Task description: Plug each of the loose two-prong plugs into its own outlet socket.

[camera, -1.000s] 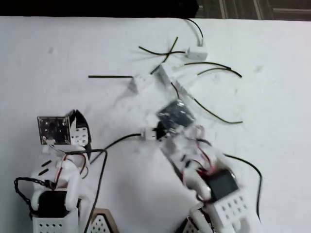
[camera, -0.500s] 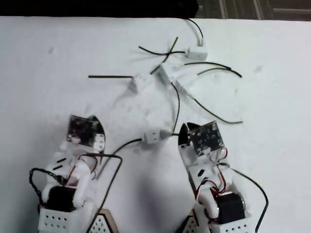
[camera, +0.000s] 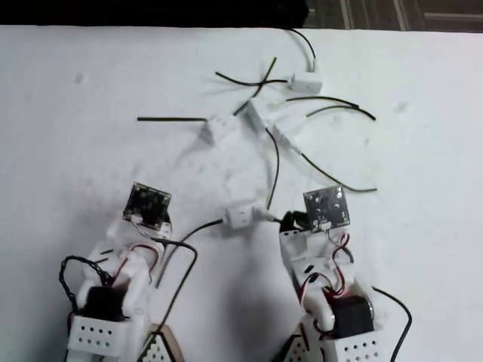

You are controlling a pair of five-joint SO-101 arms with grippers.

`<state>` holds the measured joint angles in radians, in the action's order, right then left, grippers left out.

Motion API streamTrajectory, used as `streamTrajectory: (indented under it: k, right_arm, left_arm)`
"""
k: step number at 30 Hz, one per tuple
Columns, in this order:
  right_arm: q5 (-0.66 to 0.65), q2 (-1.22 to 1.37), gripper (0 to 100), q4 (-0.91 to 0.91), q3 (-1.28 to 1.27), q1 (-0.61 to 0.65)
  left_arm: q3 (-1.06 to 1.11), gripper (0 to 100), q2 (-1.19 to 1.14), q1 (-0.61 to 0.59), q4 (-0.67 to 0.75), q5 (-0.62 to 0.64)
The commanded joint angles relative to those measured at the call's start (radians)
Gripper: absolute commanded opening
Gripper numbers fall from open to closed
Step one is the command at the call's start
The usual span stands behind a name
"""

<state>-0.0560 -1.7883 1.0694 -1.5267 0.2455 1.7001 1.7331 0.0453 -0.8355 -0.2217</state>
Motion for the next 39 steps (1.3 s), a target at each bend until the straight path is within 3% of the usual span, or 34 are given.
streamTrajectory:
  k: [1,4,7,16,28,31,36,39]
  right_arm:
    - [0.006,0.010,12.5,0.001,-0.018,-0.004]
    - [0.014,0.010,23.1,0.001,-0.031,-0.008]
    - [0.015,0.008,27.7,-0.012,-0.015,-0.022]
    - [0.015,-0.016,25.2,-0.174,0.141,-0.219]
    - [0.015,-0.016,25.0,-0.177,0.470,-0.226]
    - [0.006,-0.016,20.9,-0.176,0.563,-0.226]
    - [0.005,-0.002,0.9,-0.120,0.594,-0.226]
    - [0.005,-0.008,4.0,0.008,0.578,-0.226]
  left_arm:
    - [-0.002,14,0.007,-0.015,-0.014,-0.006]
    - [-0.002,16,0.007,-0.019,-0.023,-0.006]
    - [-0.002,16,0.004,-0.022,-0.025,-0.006]
    - [-0.002,16,0.005,-0.022,-0.057,-0.006]
    - [-0.002,16,0.007,-0.022,-0.057,-0.006]
    - [-0.002,16,0.007,-0.022,-0.057,-0.006]
    - [-0.002,16,0.007,-0.022,-0.057,-0.006]
    - [-0.002,16,0.007,-0.022,-0.072,-0.006]
